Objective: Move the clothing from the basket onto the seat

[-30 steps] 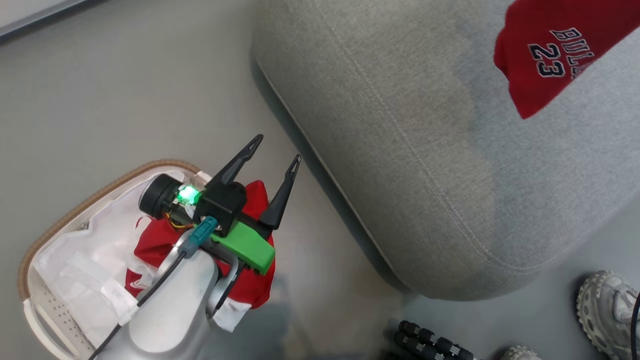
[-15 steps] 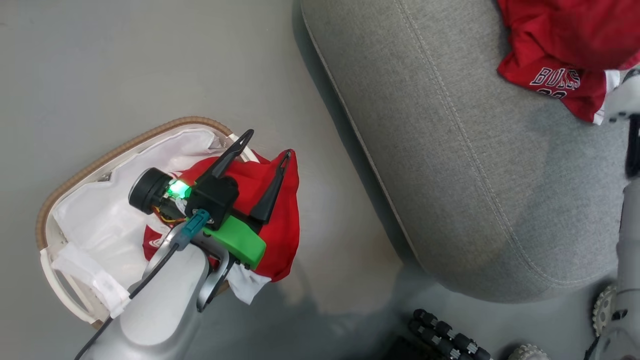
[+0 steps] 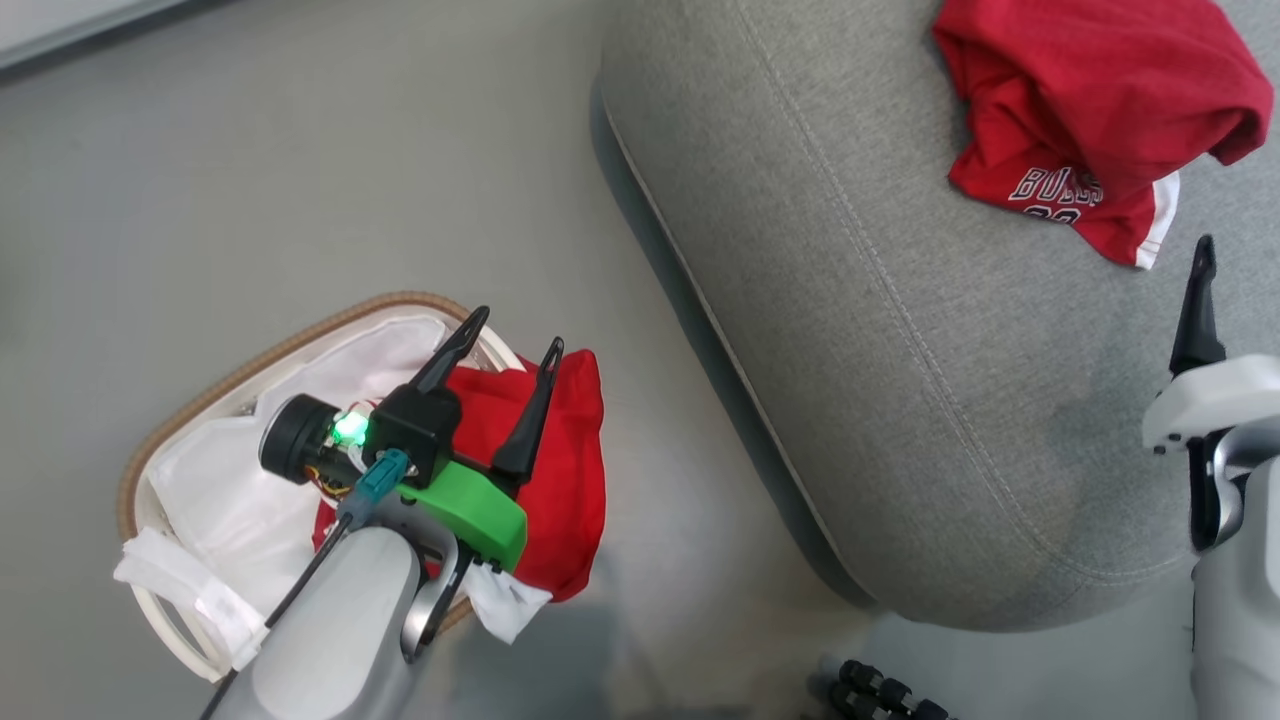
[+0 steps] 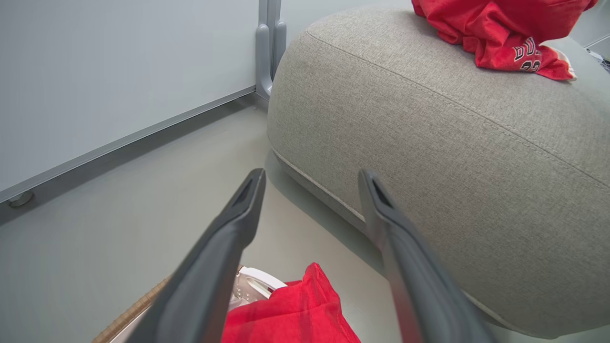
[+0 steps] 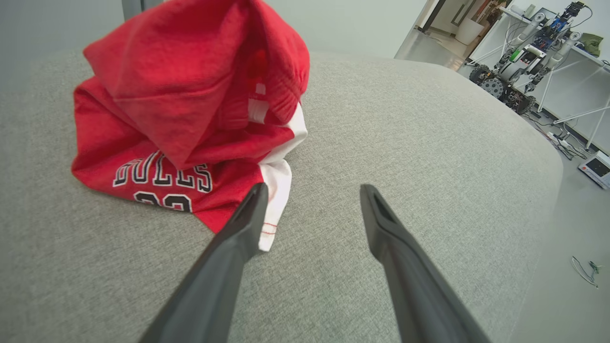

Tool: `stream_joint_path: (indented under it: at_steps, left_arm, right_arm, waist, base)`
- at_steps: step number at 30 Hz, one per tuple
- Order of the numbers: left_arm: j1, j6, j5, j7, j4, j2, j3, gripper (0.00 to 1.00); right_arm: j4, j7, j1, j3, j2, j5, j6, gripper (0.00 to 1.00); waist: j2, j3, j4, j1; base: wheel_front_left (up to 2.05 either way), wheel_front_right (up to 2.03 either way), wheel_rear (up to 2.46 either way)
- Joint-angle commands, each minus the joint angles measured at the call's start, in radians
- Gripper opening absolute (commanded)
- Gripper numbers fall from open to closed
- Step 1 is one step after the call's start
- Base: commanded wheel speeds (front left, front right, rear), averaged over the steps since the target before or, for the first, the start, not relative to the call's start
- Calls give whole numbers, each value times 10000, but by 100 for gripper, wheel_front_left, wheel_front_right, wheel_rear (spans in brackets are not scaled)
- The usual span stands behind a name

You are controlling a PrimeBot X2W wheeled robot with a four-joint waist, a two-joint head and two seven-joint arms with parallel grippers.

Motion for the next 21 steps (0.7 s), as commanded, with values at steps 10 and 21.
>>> stream_joint_path:
  at_steps: [10, 21]
  left_arm:
    - [995, 181, 224, -2, 282, -559, 1122, 100]
    - [1772, 445, 594, -2, 423, -900, 2724, 100]
  right_arm:
    - [-1145, -3, 1128, 869, 276, 964, -14, 100]
    - [-1244, -3, 1392, 2626, 321, 1976, -14, 100]
  waist:
    - [0, -1676, 957, -1]
    - [0, -2514, 2372, -1]
  base:
    - [0, 0, 0]
    - [0, 0, 0]
